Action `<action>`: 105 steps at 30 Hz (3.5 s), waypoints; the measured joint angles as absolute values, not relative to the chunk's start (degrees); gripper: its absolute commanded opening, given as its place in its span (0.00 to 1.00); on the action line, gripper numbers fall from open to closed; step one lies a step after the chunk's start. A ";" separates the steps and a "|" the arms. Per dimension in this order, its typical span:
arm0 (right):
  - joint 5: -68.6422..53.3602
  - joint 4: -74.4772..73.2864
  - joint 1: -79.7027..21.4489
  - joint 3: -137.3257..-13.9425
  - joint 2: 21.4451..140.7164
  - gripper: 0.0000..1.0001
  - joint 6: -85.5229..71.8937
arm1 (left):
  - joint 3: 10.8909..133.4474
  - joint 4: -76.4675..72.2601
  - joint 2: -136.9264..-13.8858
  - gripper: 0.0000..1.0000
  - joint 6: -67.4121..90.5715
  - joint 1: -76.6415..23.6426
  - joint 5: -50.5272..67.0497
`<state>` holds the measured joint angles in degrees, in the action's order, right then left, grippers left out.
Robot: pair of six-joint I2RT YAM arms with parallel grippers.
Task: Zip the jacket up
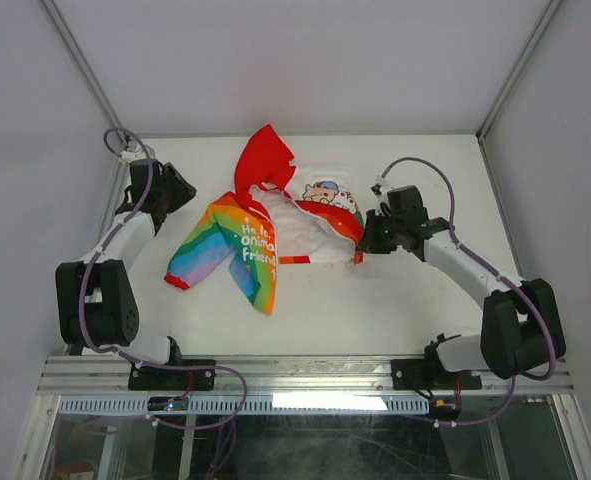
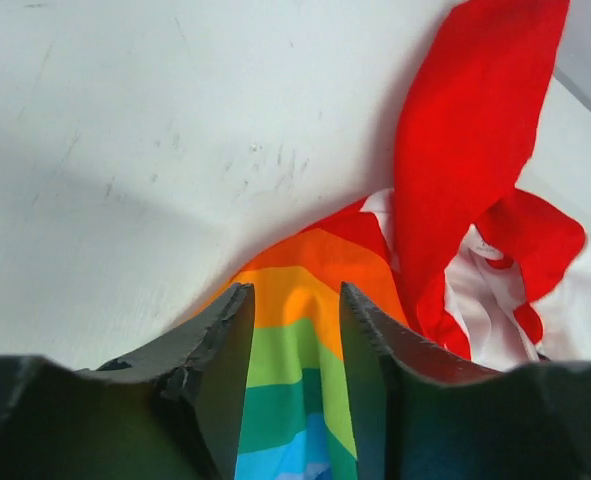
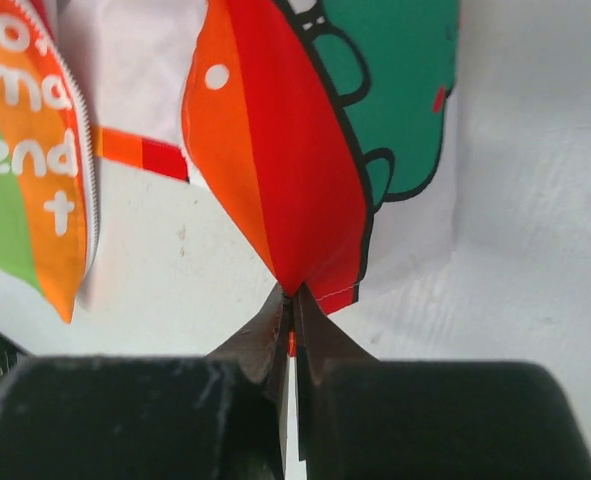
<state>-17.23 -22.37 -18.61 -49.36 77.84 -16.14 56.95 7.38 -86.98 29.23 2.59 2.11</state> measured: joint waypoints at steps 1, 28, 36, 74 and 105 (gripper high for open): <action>-17.23 -22.57 -19.75 -49.19 77.84 0.00 -16.19 | 56.73 7.31 -86.67 0.47 29.56 2.72 2.20; -16.82 -18.48 -30.11 -46.09 78.94 0.00 -20.34 | 36.99 22.74 -75.09 0.51 36.82 -48.73 -11.57; -17.67 -17.17 -30.33 -45.67 79.42 0.00 -20.97 | 41.78 22.92 -80.66 0.00 34.79 -48.58 -14.83; 2.81 -31.92 -47.24 -48.21 78.94 0.39 -26.96 | 18.90 -11.00 -71.92 0.09 45.52 -36.40 19.77; -0.69 -28.10 -48.42 -52.29 92.23 0.00 -23.03 | 19.46 -5.30 -60.25 0.54 44.36 -37.56 16.40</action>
